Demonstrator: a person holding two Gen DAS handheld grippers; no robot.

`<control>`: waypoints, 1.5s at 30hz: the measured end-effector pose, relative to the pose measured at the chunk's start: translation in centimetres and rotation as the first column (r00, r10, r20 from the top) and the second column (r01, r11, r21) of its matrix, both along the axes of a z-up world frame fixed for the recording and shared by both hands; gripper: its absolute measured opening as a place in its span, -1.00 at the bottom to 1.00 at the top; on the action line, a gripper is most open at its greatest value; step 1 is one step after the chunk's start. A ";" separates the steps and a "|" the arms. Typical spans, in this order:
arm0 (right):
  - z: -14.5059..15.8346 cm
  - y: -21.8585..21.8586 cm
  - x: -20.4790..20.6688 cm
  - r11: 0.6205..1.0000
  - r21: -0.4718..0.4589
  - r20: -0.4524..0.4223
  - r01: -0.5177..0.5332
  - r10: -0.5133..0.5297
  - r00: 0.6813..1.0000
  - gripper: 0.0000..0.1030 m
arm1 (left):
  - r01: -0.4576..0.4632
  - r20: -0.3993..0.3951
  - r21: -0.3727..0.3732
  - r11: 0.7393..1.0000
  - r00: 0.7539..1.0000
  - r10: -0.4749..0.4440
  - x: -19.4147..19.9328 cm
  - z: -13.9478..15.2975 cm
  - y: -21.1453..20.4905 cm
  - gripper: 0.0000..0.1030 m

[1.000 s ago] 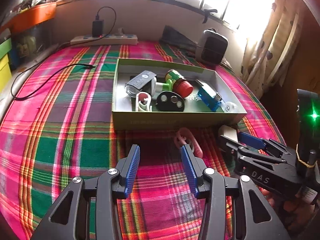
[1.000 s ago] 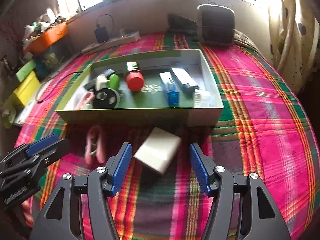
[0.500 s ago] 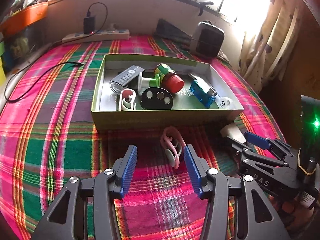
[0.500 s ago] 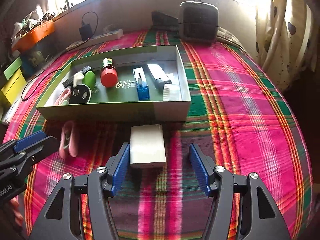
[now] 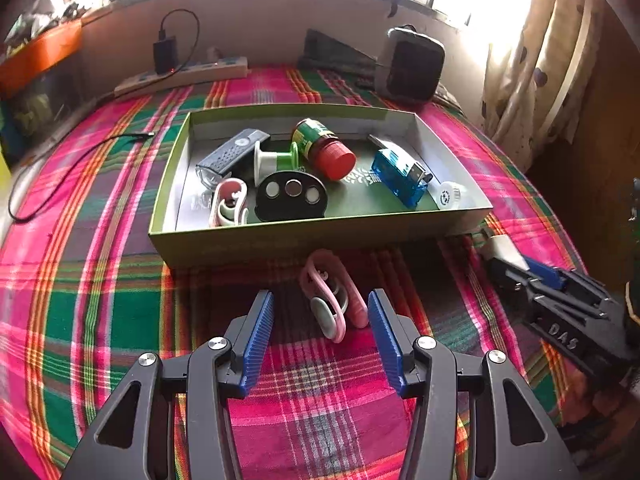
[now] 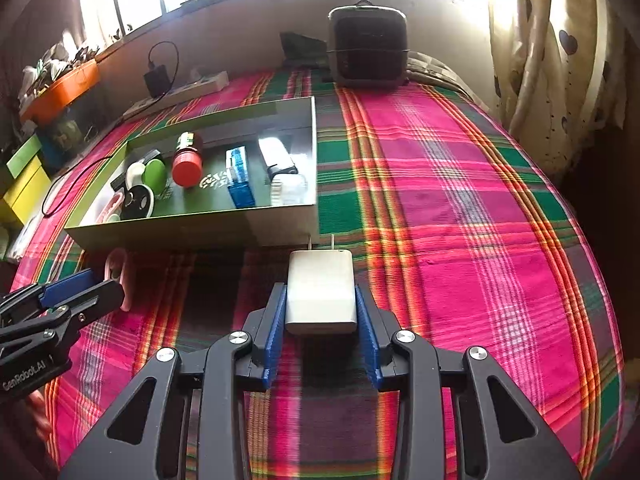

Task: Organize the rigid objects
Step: 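Close the left gripper on the pink-white clip while the right gripper grasps the white charger, then lift the clip and charger in both grippers and carry them over the box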

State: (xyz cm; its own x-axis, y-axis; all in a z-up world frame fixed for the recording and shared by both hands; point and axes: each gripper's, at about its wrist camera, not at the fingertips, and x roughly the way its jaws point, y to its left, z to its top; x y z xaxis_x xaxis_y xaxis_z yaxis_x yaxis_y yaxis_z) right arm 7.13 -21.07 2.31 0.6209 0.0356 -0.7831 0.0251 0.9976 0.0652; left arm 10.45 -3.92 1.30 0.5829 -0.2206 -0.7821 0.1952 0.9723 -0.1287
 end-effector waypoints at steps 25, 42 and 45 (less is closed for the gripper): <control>-0.1 -1.6 -0.2 0.997 0.075 0.010 -0.023 0.022 1.000 -0.32 | -0.036 0.015 0.136 0.990 0.999 0.034 1.0 -0.8 -2.0 -0.07; 0.0 -1.4 -0.2 0.998 0.056 0.008 -0.020 0.020 1.000 -0.32 | -0.021 0.029 0.115 0.993 0.999 0.018 0.7 -0.6 -1.6 -0.67; 0.0 -1.4 -0.2 0.998 0.052 0.009 -0.020 0.019 1.000 -0.32 | -0.018 0.028 0.105 0.994 1.000 0.015 0.5 -0.6 -1.5 -0.67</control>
